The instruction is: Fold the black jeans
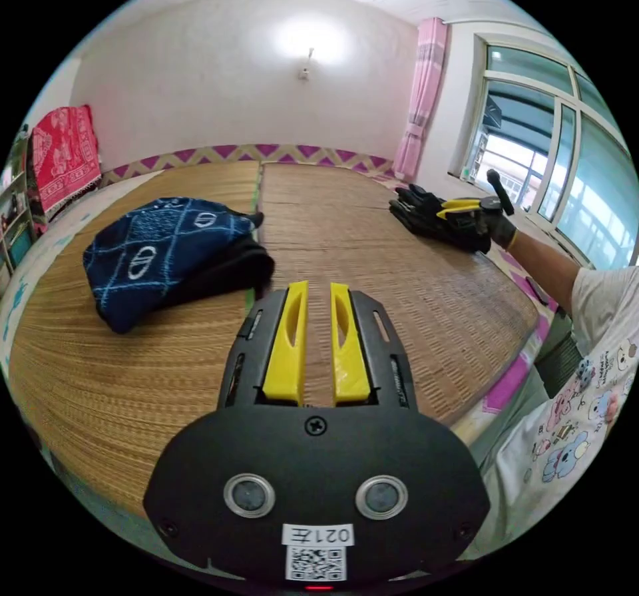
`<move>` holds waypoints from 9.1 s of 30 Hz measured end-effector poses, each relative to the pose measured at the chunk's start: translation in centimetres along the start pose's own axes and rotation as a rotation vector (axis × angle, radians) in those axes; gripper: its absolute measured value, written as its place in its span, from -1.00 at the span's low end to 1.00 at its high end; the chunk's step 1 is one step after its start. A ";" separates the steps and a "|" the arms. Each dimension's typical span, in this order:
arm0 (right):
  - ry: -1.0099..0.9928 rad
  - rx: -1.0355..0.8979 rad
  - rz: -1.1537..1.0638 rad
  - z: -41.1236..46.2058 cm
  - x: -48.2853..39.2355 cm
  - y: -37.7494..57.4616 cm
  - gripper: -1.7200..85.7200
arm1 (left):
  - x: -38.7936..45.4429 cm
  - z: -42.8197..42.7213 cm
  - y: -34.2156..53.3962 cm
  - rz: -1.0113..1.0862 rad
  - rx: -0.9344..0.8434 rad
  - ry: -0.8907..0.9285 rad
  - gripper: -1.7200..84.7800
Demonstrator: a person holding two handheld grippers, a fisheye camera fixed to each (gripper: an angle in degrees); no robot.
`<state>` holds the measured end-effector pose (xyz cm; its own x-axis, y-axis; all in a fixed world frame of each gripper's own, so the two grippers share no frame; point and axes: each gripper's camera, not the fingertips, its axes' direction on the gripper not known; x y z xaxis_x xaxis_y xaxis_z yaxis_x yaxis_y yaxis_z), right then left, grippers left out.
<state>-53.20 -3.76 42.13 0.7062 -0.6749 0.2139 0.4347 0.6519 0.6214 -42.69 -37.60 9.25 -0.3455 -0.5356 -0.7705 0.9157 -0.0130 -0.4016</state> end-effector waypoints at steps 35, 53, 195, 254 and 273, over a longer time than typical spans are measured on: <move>-0.503 0.149 0.439 -5.5 18.1 1.3 -0.79 | 9.9 1.1 9.8 -0.142 -0.068 0.145 -0.98; -0.575 0.008 -0.214 -22.7 -14.7 -4.4 -0.82 | 5.0 -3.4 15.4 -0.265 -0.038 0.289 -0.98; -0.419 0.109 -0.088 -43.6 21.2 21.5 -0.97 | -2.3 9.5 -3.2 0.426 -0.248 0.025 -0.98; -0.223 0.170 0.749 -64.3 18.9 54.4 -0.77 | -7.6 -39.4 9.3 -0.571 0.121 -0.100 -0.83; -0.597 0.239 1.390 -61.7 27.2 65.8 -0.75 | -9.4 -41.0 12.4 -0.767 0.076 0.032 -0.82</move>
<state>29.07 42.12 42.37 0.1193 0.3288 0.9368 -0.4981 0.8361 -0.2300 -36.55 1.85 -8.79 -0.8940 -0.3285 -0.3048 0.4288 -0.4292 -0.7949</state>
